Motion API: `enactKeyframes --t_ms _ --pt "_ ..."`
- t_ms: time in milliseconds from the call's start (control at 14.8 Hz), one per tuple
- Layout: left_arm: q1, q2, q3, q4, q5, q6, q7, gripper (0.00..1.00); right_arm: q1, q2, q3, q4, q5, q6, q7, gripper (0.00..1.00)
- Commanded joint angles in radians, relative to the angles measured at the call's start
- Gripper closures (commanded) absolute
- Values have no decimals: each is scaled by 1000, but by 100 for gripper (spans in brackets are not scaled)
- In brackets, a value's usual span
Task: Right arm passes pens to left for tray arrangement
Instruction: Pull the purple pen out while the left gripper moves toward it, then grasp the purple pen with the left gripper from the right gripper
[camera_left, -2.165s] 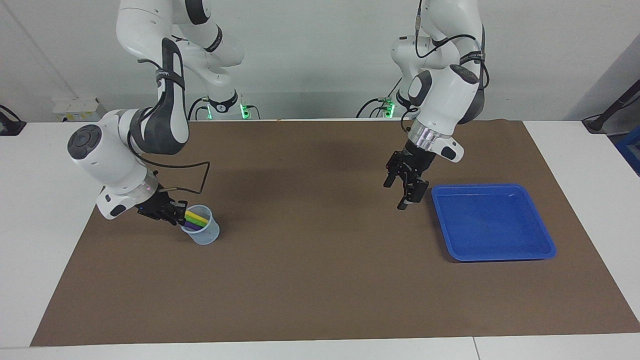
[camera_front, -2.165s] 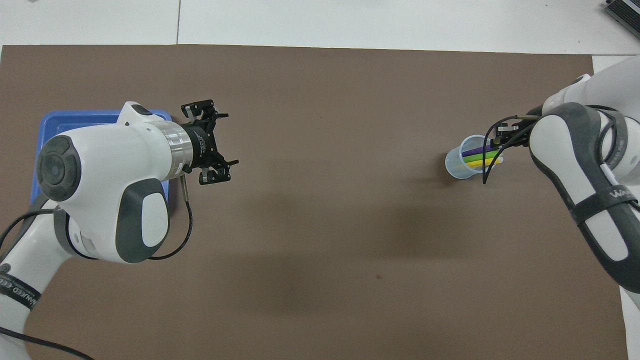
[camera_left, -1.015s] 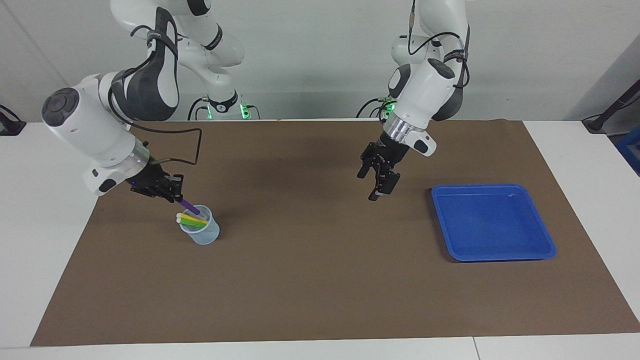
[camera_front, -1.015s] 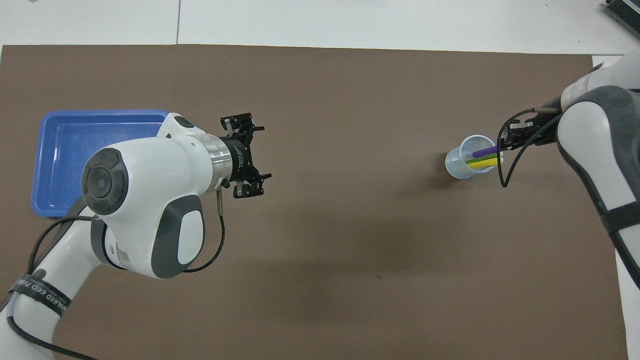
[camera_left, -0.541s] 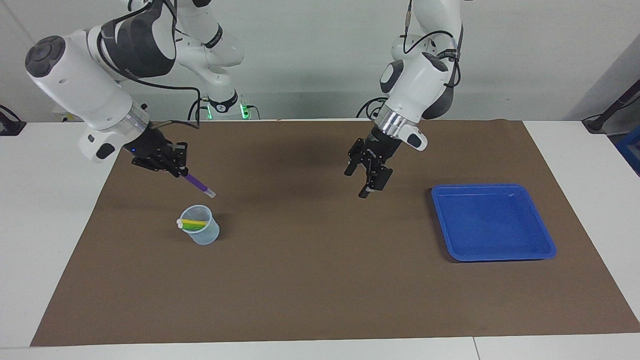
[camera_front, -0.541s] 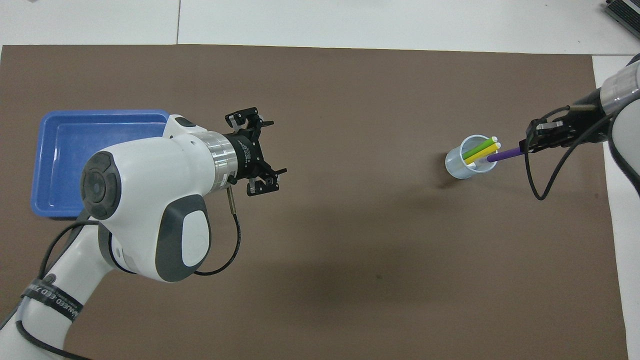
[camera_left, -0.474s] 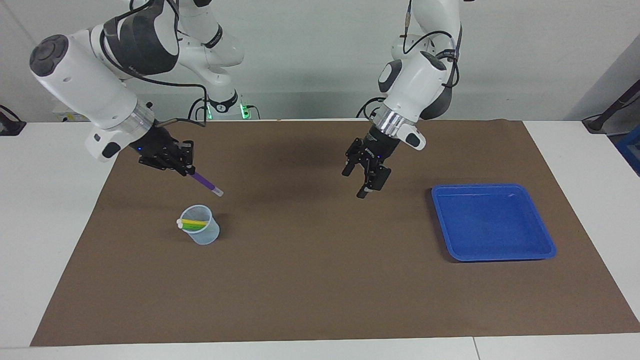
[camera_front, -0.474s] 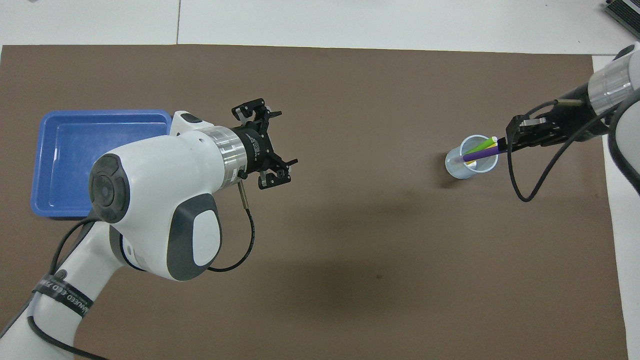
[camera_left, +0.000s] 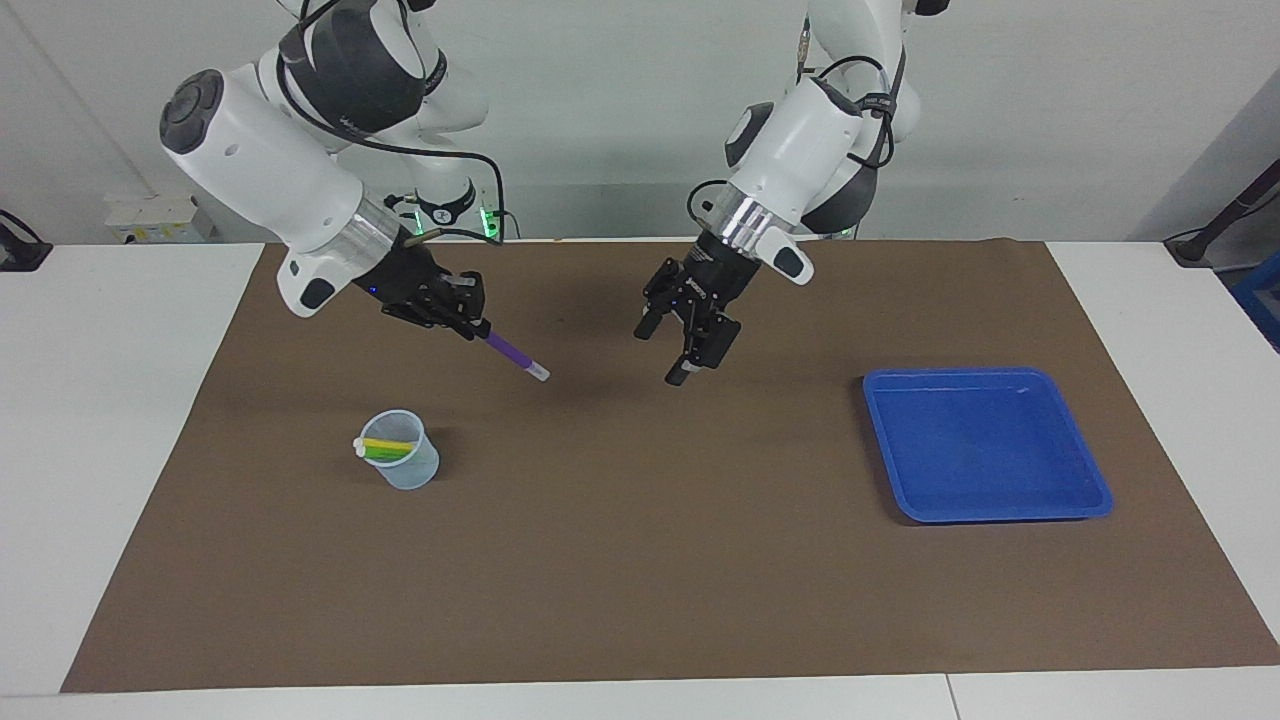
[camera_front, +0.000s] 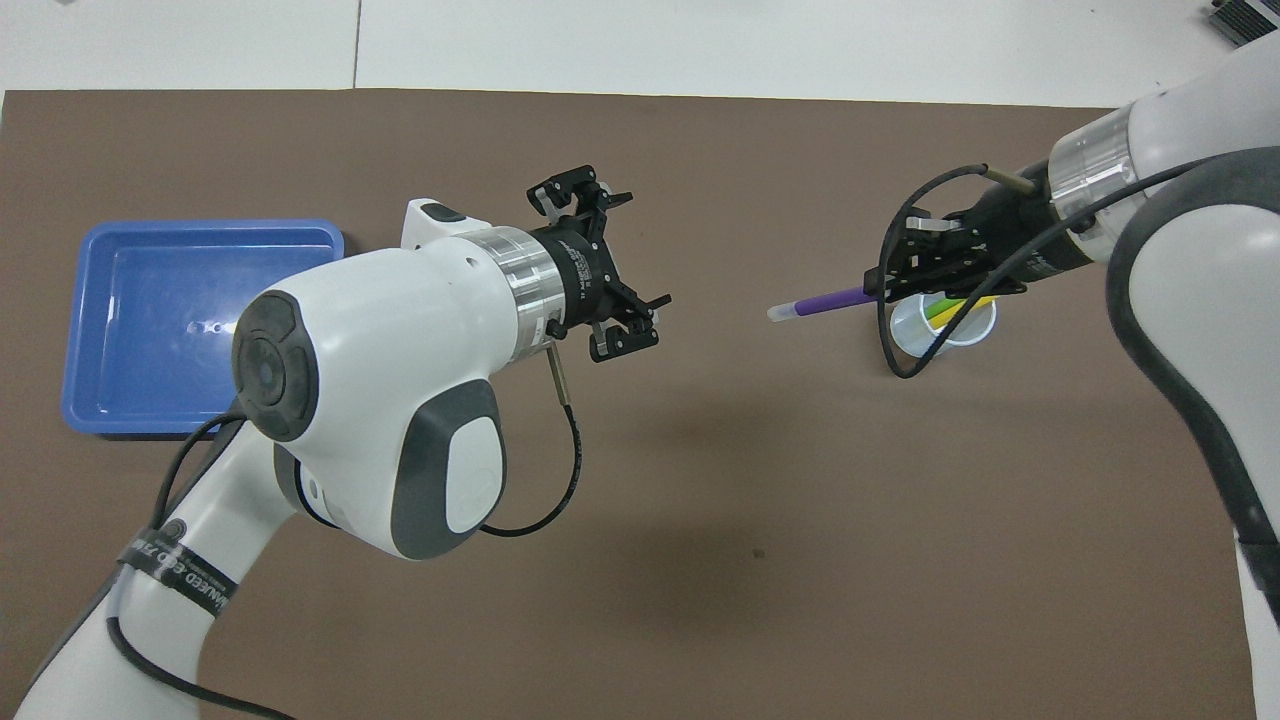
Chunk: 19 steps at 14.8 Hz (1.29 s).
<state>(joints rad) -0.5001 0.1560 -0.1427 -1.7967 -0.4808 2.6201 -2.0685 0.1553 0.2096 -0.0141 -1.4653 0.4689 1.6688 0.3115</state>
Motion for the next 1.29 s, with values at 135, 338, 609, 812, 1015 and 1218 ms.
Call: enactKeyframes --t_ms 135,338,609,812,1015,1218 --pt "-115 19 14 22 -15 1 -56 0 78 2 0 -26 36 101 148 97" --pt "-135 16 14 -1 -15 11 -67 0 90 2 0 -29 36 111 167 97" --pt "-133 17 14 -27 -16 41 -70 0 90 2 0 -29 37 111 166 97" --pt "-132 43 15 -32 -15 129 -126 0 90 2 0 -29 37 109 166 97" --pt "-133 77 15 -20 -5 156 -136 0 90 2 0 -30 37 108 167 97" --pt "-141 92 15 -12 2 161 -136 0 90 2 0 -33 37 109 166 97"
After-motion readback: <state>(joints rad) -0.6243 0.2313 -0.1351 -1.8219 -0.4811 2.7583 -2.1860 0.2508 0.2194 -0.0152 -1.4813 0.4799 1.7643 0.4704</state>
